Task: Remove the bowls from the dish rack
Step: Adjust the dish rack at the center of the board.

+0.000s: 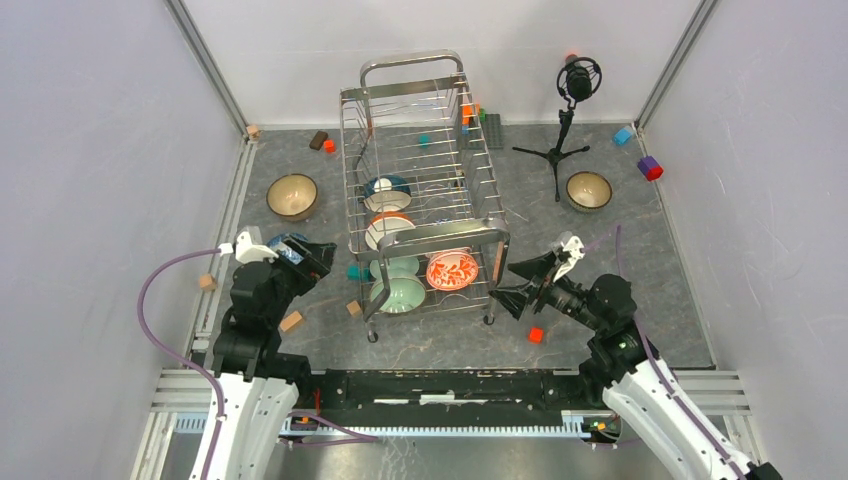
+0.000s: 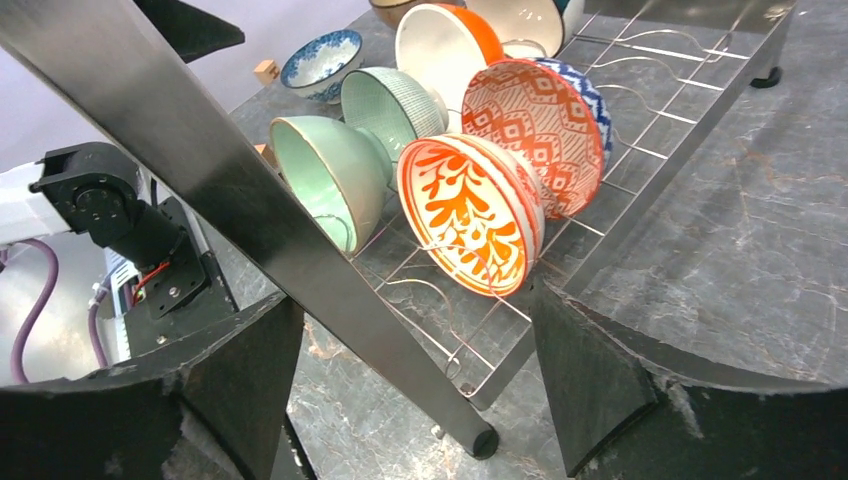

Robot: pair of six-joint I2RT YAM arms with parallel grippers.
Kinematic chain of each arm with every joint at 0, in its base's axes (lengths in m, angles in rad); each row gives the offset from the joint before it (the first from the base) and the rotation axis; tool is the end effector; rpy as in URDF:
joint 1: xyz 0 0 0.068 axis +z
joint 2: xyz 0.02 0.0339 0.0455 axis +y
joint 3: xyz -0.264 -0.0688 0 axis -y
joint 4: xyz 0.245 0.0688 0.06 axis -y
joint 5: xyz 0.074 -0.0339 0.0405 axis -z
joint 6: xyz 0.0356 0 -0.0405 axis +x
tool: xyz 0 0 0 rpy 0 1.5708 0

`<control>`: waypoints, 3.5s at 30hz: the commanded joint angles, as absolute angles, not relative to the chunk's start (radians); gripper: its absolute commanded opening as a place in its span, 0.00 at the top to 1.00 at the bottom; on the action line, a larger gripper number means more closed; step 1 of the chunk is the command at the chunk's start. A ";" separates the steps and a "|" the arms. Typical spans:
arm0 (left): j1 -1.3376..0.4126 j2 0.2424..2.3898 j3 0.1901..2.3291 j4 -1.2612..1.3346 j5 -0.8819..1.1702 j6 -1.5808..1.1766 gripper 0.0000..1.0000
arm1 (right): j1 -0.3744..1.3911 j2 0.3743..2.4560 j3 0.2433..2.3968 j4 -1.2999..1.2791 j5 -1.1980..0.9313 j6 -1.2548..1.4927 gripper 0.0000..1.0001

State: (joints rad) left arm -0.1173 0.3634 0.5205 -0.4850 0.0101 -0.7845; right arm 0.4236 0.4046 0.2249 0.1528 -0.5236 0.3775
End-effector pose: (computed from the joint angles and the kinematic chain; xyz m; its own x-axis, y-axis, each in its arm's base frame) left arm 0.1088 -0.0132 0.2696 -0.3158 -0.6741 -0.6677 -0.1364 0.7287 -0.6711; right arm 0.1147 0.0713 0.2298 -0.3220 0.2050 -0.9243 -0.7454 0.5470 0.3810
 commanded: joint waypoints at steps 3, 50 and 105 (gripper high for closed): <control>-0.114 0.381 0.536 -0.434 0.033 -0.780 0.06 | 0.474 0.481 0.321 0.117 -0.188 0.327 0.21; -0.115 0.424 0.583 -0.424 0.042 -0.714 0.06 | 0.513 0.353 0.290 0.338 -0.405 0.544 0.05; -0.201 1.525 0.815 0.882 0.058 -0.212 0.04 | 0.833 0.781 0.286 0.621 0.251 0.367 0.57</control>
State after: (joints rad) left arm -0.1986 1.4239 0.7273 0.7094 -0.0299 -0.3805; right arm 0.8547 0.7906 0.2832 0.6750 0.2619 0.3702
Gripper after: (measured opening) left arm 0.960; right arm 0.421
